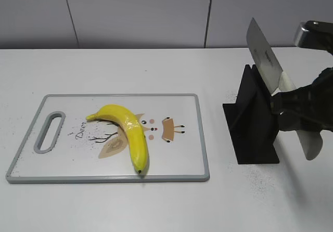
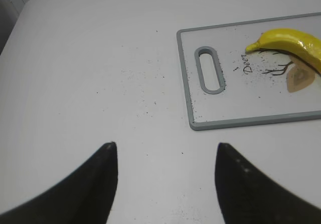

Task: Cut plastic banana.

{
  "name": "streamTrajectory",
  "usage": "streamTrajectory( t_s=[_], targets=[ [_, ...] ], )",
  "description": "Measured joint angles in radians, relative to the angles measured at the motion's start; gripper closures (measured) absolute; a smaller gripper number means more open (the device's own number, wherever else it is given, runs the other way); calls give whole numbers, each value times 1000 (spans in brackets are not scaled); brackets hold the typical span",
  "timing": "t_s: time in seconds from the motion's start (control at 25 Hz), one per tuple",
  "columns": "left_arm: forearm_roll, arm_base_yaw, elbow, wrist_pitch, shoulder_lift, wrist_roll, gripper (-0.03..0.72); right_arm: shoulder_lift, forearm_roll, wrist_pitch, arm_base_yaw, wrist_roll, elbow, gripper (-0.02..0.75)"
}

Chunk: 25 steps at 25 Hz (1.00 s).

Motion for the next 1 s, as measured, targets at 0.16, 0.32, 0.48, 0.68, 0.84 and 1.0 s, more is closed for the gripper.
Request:
streamTrajectory(
  t_s=[0.16,0.32,0.48,0.68,0.84,1.0],
  targets=[
    [0,0,0,0,0,0,122,46,-34,-18,0,15,0,577],
    [0,0,0,0,0,0,125,64,-77,-27,0,56,0,577],
    [0,0,0,0,0,0,125,68,-85,-47,0,81,0,577],
    [0,0,0,0,0,0,125,75,-75,-56,0,83,0,577],
    [0,0,0,0,0,0,130,101,-70,-57,0,83,0,577],
    [0,0,0,0,0,0,134,156,-69,-60,0,82,0,577]
  ],
)
